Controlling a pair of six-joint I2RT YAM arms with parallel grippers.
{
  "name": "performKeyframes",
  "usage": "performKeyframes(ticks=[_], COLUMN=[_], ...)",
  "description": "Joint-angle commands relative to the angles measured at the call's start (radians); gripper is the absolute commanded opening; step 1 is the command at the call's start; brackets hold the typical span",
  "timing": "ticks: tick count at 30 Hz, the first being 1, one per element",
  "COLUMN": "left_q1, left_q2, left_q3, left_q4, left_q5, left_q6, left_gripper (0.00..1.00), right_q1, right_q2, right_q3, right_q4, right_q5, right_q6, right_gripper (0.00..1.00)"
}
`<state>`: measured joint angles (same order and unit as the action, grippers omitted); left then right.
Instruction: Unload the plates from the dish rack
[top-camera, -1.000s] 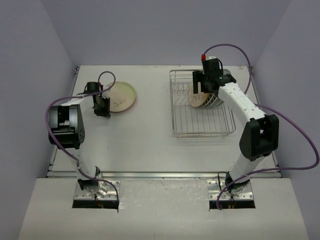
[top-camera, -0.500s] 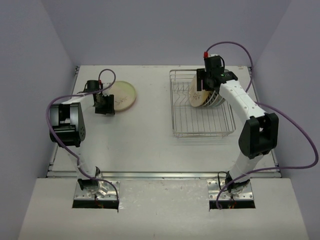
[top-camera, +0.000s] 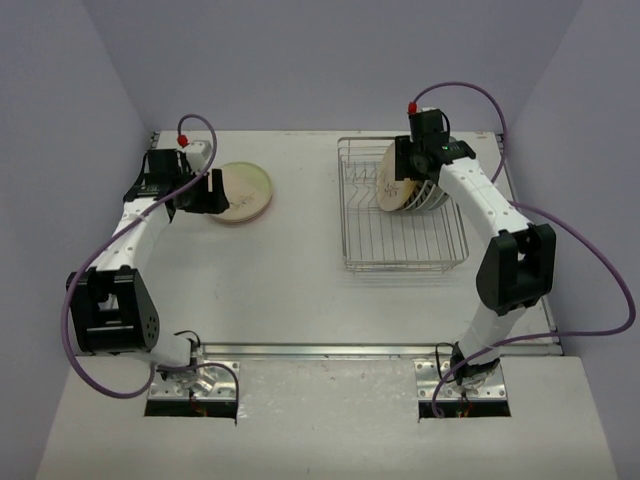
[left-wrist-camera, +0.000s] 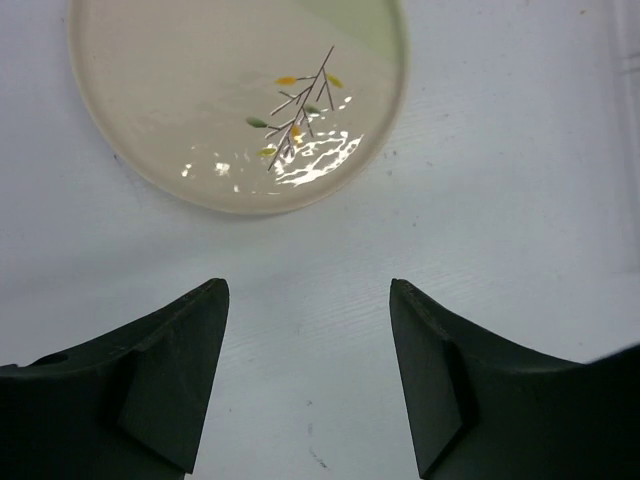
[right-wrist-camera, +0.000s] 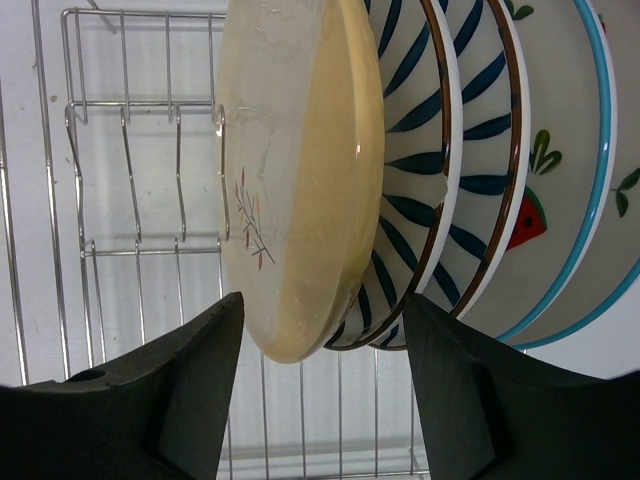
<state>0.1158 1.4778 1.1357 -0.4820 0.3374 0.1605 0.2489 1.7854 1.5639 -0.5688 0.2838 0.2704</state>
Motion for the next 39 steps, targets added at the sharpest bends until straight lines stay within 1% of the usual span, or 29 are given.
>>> performKeyframes(ticks=[1, 3, 10, 16, 19, 27, 33, 39], left_q1=[-0.010, -0.010, -0.010, -0.010, -0.010, -0.010, -0.010, -0.010], left_q2=[-0.077, -0.090, -0.108, -0.121, -0.122, -0.124, -0.133, -0.141], left_q3=[0.016, 0.017, 0.017, 0.024, 0.031, 0.053, 0.010, -0.017], left_q4=[-0.032, -0.038, -0.046, -0.044, -0.044, -0.054, -0.028, -0.009], left_q5=[0.058, 0.063, 0.073, 0.083, 0.084, 0.079, 0.084, 0.078], left_q6=[-0.001, -0.003, -0.024, -0.036, -0.043, -0.043, -0.052, -0.049], left_gripper=[0.64, 0.64, 0.64, 0.64, 0.64, 0.65, 0.65, 0.65], right_q1=[0.013, 0.019, 0.050, 0.056, 0.058, 0.057, 0.044, 0.040], right_q2=[0.050, 0.040, -0.079, -0.155, -0.143, -0.052, 0.010, 0.019], right_q3=[0.030, 0.028, -0.039, -0.048, -0.034, 0.027, 0.051, 0.048], right_q4=[0.069, 0.067, 0.079, 0.078, 0.082, 0.081, 0.090, 0.092], right_q5=[-0.120, -0.111, -0.018, -0.021, -0.016, 0.023, 0.053, 0.071], right_q6=[0.049, 0.053, 0.053, 0.047, 0.040, 0.023, 0.006, 0.002], right_gripper=[0.63, 0.63, 0.68, 0.69, 0.70, 0.70, 0.70, 0.70])
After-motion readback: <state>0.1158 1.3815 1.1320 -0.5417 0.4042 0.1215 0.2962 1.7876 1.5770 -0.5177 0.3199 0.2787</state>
